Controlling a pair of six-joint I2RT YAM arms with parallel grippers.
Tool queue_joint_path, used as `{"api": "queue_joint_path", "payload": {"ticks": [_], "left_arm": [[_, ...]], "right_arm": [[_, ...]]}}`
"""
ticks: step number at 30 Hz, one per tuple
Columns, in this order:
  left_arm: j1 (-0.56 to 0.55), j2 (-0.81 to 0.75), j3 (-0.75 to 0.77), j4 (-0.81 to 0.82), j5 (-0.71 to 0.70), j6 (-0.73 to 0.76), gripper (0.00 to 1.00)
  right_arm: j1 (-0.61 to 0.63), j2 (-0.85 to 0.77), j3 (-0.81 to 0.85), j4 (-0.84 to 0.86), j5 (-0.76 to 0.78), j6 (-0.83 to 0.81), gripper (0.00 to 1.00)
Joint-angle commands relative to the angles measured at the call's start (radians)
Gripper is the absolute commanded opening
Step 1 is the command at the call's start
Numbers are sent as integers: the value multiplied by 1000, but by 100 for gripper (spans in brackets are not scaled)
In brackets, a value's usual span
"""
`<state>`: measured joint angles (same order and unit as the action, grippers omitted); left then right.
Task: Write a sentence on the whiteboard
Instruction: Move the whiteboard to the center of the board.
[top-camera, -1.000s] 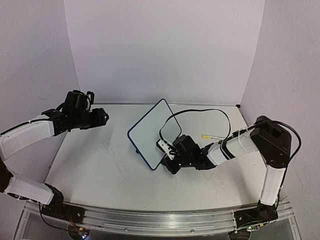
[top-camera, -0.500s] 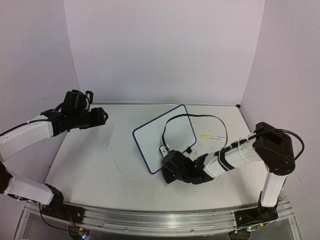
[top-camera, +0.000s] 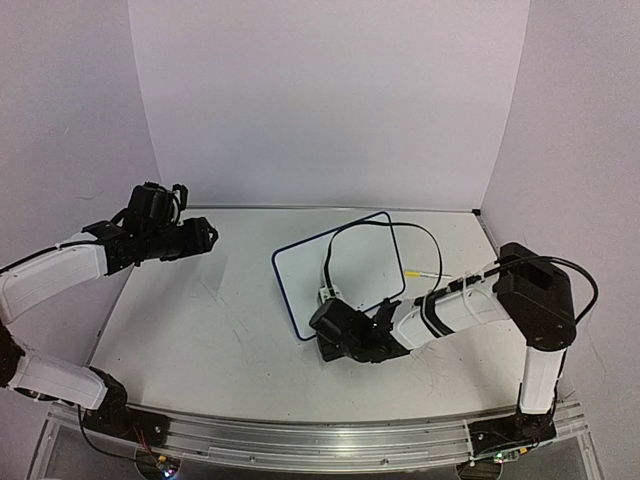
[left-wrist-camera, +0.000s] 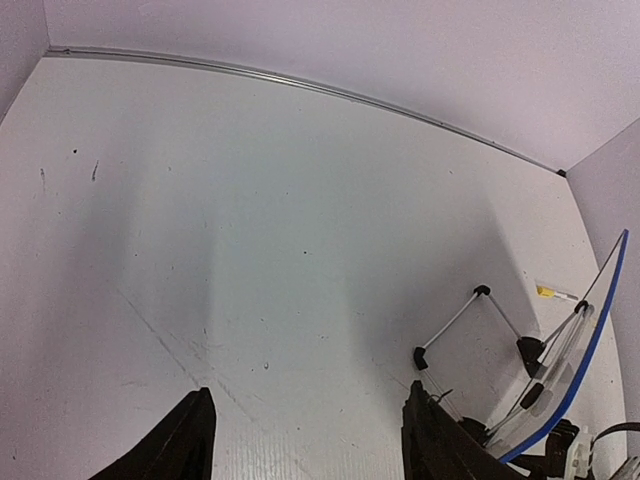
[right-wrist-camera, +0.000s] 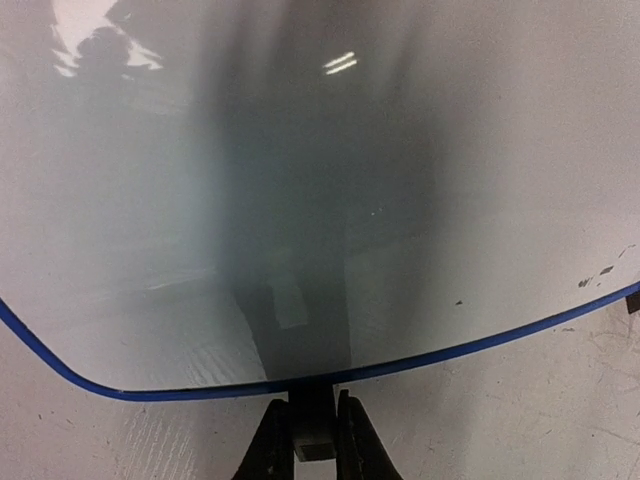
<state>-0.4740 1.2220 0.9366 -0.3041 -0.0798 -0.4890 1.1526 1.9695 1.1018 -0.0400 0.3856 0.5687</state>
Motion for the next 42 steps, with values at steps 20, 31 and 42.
{"api": "queue_joint_path", "payload": {"ticks": [20,31,42], "left_arm": [[4,-39,-28,49,1,23,71],[5,-38,-32,85,14,41,82],[3,-38,-49,91,139,49,89]], "right_arm": [[55,-356,-126,-86,19,-57,63],[-244,-806,-297,-123,121,-179,79],[-781,-586,-189,-128,-525,-277,91]]}}
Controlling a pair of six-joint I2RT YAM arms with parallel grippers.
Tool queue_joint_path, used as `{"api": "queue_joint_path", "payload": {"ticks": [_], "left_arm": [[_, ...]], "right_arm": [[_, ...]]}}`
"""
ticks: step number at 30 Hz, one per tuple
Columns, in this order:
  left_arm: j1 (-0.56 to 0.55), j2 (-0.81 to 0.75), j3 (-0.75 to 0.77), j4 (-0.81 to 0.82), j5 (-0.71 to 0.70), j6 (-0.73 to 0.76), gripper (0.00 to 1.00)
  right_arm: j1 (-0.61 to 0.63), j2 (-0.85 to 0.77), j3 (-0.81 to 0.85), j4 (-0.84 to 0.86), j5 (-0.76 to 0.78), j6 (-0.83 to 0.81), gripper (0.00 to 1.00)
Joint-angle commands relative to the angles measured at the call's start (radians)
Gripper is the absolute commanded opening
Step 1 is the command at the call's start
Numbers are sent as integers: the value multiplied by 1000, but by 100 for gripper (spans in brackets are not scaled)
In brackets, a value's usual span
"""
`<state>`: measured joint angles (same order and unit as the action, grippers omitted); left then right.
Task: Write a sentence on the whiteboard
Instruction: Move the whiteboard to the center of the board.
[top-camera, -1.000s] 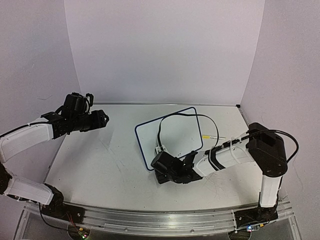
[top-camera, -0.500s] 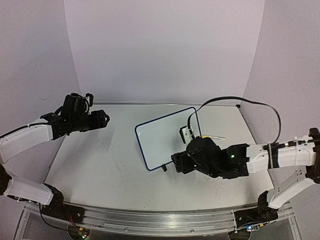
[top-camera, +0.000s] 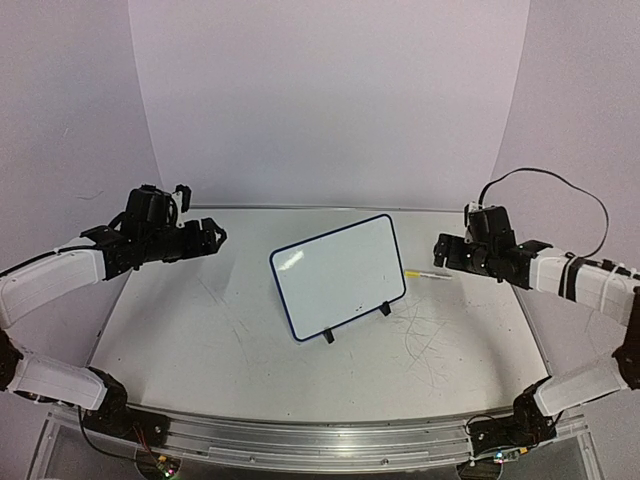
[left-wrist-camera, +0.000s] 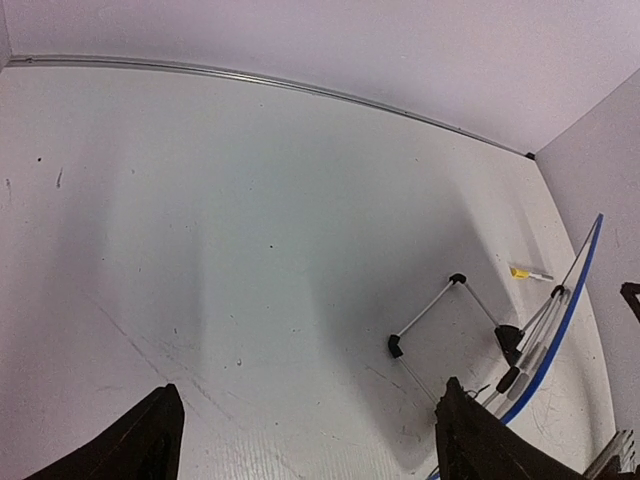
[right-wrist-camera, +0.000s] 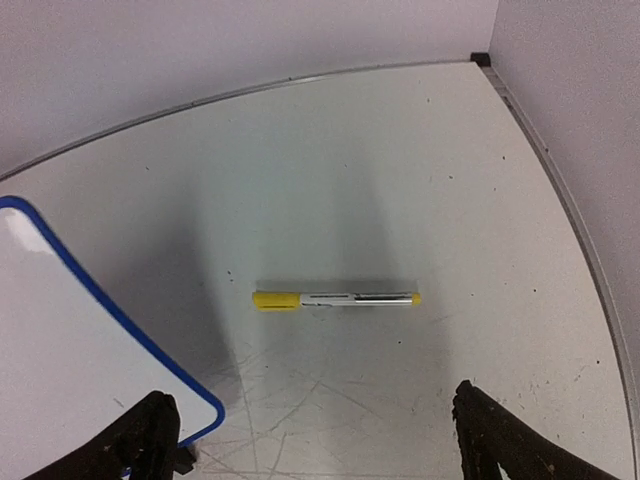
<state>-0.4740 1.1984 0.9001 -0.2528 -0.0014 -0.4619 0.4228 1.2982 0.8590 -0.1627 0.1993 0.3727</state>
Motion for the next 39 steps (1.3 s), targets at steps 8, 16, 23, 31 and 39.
{"api": "queue_joint_path", "payload": {"ticks": [8,16,23,31,39], "left_arm": [[3,-27,-33,46,64,9,90],[2,-5,-17,49,75,19,91],[1,-37,-19,48,67,20,91],[2,-35,-20,48,64,12,91],[2,-31,-15,48,63,19,91]], "right_arm": [[141,215,62,-101,-379,-282,68],[198,309,24,53,-316,-264,60],[210,393,21,116,-351,-268,49],[239,418,-30,255,-298,-193,35],[355,413,-44,276,-129,-105,13]]}}
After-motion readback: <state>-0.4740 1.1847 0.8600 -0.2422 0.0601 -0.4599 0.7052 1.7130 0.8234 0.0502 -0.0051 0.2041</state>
